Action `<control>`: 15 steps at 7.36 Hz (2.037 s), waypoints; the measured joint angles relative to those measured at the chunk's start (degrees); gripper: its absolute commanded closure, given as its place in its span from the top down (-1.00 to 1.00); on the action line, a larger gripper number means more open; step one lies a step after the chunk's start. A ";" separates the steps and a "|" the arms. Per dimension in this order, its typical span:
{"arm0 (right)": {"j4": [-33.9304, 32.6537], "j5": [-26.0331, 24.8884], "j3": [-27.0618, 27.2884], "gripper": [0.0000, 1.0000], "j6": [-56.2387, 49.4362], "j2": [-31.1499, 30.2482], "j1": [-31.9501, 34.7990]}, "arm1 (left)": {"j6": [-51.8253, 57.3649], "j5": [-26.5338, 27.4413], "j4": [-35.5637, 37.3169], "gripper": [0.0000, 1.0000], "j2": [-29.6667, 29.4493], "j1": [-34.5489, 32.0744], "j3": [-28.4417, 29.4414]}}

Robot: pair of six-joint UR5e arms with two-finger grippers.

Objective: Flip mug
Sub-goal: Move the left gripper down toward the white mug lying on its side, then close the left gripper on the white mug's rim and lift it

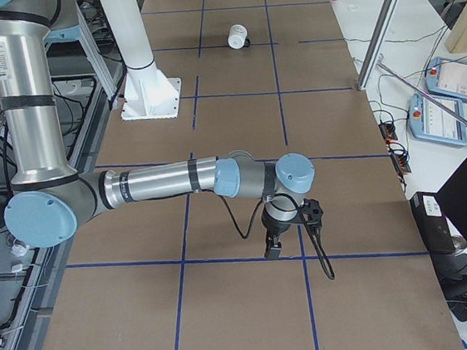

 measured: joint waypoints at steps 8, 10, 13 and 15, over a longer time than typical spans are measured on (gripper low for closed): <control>0.00 0.00 -0.04 1.00 0.00 -0.01 0.00 | -43.36 15.15 -52.68 1.00 -0.34 24.93 10.16; 0.00 0.00 -0.03 1.00 0.00 -0.02 0.00 | -44.27 18.21 -61.77 1.00 -8.07 28.68 18.72; 0.00 0.00 0.00 1.00 0.00 -0.02 0.00 | -46.20 18.96 -76.15 0.95 -15.52 33.49 28.26; 0.00 0.00 0.00 1.00 0.00 -0.02 0.00 | -48.85 19.05 -79.77 0.85 -17.71 34.38 30.07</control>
